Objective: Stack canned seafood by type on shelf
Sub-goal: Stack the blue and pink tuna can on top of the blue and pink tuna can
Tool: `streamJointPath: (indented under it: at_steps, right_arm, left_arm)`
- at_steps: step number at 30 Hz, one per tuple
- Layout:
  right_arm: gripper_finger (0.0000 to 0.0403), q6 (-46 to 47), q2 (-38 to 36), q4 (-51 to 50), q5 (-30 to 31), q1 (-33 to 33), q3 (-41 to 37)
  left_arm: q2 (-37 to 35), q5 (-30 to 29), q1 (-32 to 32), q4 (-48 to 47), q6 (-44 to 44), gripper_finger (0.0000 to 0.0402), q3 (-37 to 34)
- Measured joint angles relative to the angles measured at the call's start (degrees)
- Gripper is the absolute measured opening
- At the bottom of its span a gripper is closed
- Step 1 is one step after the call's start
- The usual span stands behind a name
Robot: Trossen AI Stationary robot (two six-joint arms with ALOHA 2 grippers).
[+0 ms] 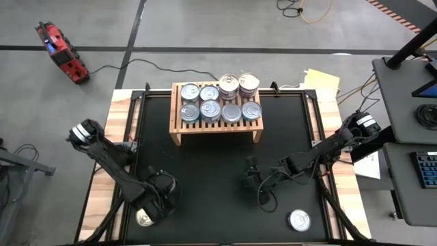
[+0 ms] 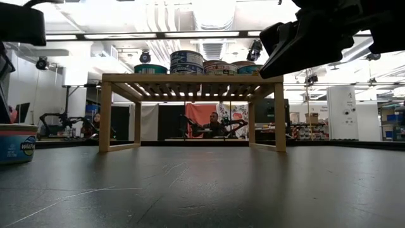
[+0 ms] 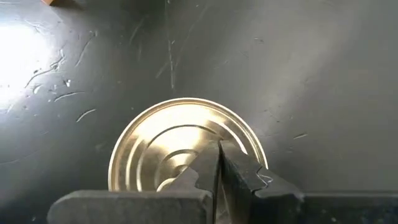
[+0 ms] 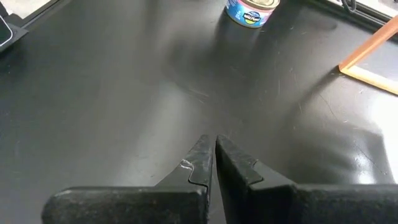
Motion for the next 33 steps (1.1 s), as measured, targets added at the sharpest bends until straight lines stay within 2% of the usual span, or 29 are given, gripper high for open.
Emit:
streamJointPath:
  at_steps: [6, 17, 25, 30, 33]
  right_arm:
    - [0.0013, 0.00, 0.00, 0.26, 0.00, -0.21, 0.00]
    - [0.0013, 0.73, 0.00, 0.28, 0.00, -0.21, 0.00]
    - [0.0013, 2.04, 0.00, 0.29, 0.00, -0.21, 0.00]
    - [0.0013, 2.64, 0.00, 0.07, 0.00, -0.21, 0.00]
    - [0.0013, 3.02, 0.00, -0.29, 0.00, -0.21, 0.00]
  left_arm:
    - [3.00, -1.40, 0.04, 1.52, 0.07, 0.0000, 1.24]
    - [10.63, -3.37, 1.11, 3.08, 3.97, 0.0000, 9.45]
    - [17.36, -10.23, 3.18, 3.28, 11.49, 0.0000, 16.58]
    - [18.27, -11.61, 4.97, 4.10, 14.61, 0.0000, 19.12]
    - [19.02, -12.69, 6.02, 8.10, 18.86, 0.0000, 18.94]
